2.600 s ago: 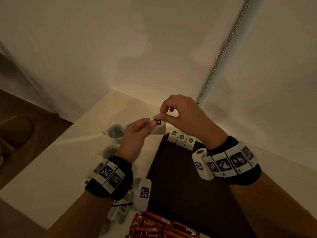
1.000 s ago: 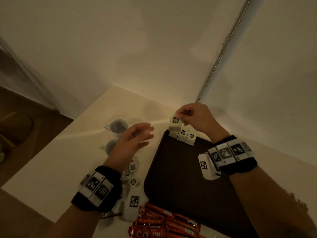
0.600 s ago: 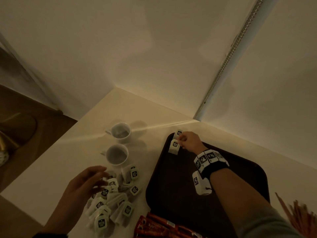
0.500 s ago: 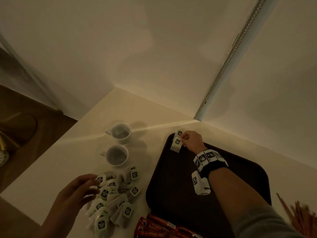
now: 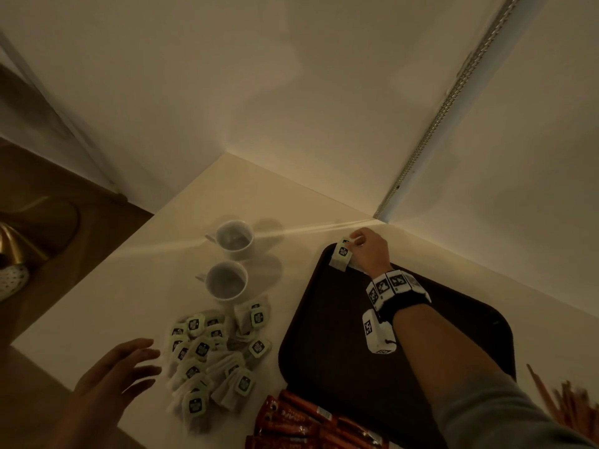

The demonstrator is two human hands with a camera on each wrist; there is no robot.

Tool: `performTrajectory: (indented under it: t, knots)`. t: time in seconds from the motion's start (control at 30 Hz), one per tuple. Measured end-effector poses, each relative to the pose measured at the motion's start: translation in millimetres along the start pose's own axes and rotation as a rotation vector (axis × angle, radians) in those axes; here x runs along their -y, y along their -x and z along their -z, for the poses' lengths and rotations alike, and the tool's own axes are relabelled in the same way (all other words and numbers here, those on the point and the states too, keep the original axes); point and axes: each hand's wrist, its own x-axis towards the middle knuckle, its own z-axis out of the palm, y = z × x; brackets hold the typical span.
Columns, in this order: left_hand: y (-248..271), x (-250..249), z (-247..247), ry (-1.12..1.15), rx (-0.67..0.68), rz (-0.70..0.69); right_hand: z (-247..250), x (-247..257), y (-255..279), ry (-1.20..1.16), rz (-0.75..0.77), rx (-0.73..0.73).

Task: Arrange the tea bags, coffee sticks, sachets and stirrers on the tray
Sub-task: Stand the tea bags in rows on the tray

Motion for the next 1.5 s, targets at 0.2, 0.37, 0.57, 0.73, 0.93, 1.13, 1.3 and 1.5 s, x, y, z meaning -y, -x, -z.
performTrajectory:
  t: [0.2, 0.37, 0.57, 0.73, 0.93, 1.13, 1.3, 1.5]
  knots:
    - [12.1, 2.3, 1.7, -0.021, -0.006, -0.016, -26.7, 56.1, 65.6, 0.028, 0.398, 0.450]
    - [20.3, 3.7, -4.2, -0.022, -0.001, -0.015, -80.0, 70.6, 103.4, 0.441, 0.485, 0.777]
    - [26.2, 5.1, 1.1, 0.003, 0.034, -0.049, -105.7, 67.6, 117.2, 0.552, 0.464, 0.722]
    - [23.9, -4.6, -10.1, -0.021, 0.092, -0.084, -83.9, 75.2, 119.1, 0.246, 0.462, 0.734]
    - [6.3, -40.9, -61.2, -0.144, 0.349, -0.028, -16.7, 139.2, 131.4, 0.009, 0.536, 0.830]
    - [4.6, -87.5, -110.8, -0.241, 0.695, 0.048, 36.0, 184.6, 135.6, 0.225, 0.732, 0.871]
    - [4.7, -94.3, -126.5, -0.100, 0.748, -0.019, 61.5, 185.1, 126.3, 0.074, 0.676, 0.636]
    - [2.5, -87.8, -143.1, 0.072, 0.641, -0.088, 77.7, 185.2, 124.2, -0.033, 0.644, 0.573]
